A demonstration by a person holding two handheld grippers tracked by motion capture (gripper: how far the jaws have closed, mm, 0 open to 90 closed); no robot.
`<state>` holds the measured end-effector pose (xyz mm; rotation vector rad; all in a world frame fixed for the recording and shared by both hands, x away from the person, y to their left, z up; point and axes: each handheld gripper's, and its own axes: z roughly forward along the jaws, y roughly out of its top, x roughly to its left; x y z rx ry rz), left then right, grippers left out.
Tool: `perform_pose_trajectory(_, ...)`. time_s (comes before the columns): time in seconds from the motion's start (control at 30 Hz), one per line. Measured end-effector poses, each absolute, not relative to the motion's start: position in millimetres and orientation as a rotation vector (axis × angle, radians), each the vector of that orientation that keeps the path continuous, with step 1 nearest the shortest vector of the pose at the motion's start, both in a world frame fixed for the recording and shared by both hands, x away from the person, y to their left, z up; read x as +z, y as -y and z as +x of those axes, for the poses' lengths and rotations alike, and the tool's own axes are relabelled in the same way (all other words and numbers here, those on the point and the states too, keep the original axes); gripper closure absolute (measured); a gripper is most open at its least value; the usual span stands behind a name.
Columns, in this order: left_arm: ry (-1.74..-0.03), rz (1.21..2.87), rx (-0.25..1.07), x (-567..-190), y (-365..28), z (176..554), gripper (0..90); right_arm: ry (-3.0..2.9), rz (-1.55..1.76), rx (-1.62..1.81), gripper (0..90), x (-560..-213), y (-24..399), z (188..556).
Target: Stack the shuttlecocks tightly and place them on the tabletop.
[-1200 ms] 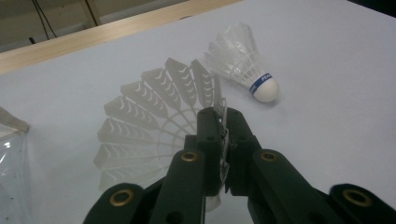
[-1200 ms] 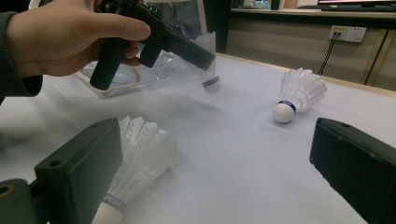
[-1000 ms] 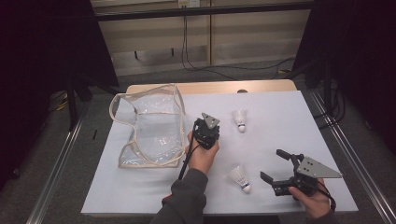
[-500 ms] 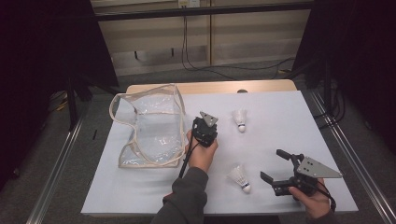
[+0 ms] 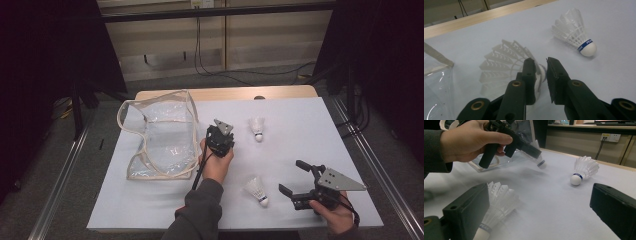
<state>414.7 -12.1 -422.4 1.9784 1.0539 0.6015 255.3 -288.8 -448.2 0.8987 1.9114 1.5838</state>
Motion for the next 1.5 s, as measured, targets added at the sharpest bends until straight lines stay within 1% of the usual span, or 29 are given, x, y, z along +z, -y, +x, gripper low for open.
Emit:
perform_pose_trajectory(0.27,-1.046,1.982,0.604,-422.5,12.7,414.3,77.9,-1.912,0.9,1.584,1.5,-448.0,288.9,254.9)
perform_pose_trajectory(0.53,-1.038,1.968,0.618,-422.3,14.1,415.4,80.3,-1.913,0.896,1.587,1.5,-448.1,288.5,255.1)
perform_pose_trajectory(0.73,-1.03,1.939,0.62,-421.1,16.7,415.5,80.8,-1.913,0.894,1.588,1.5,-448.2,288.6,255.2)
perform_pose_trajectory(1.07,-0.979,1.965,0.546,-418.4,31.3,416.5,80.8,-1.915,0.894,1.588,1.6,-448.4,288.3,255.3)
perform_pose_trajectory(1.23,-0.966,1.993,0.532,-420.4,37.4,416.8,81.0,-1.917,0.896,1.587,1.5,-448.1,288.4,254.6)
perform_pose_trajectory(1.5,-0.955,2.01,0.515,-422.8,40.0,416.3,83.9,-1.915,0.885,1.589,1.6,-448.0,288.5,254.6)
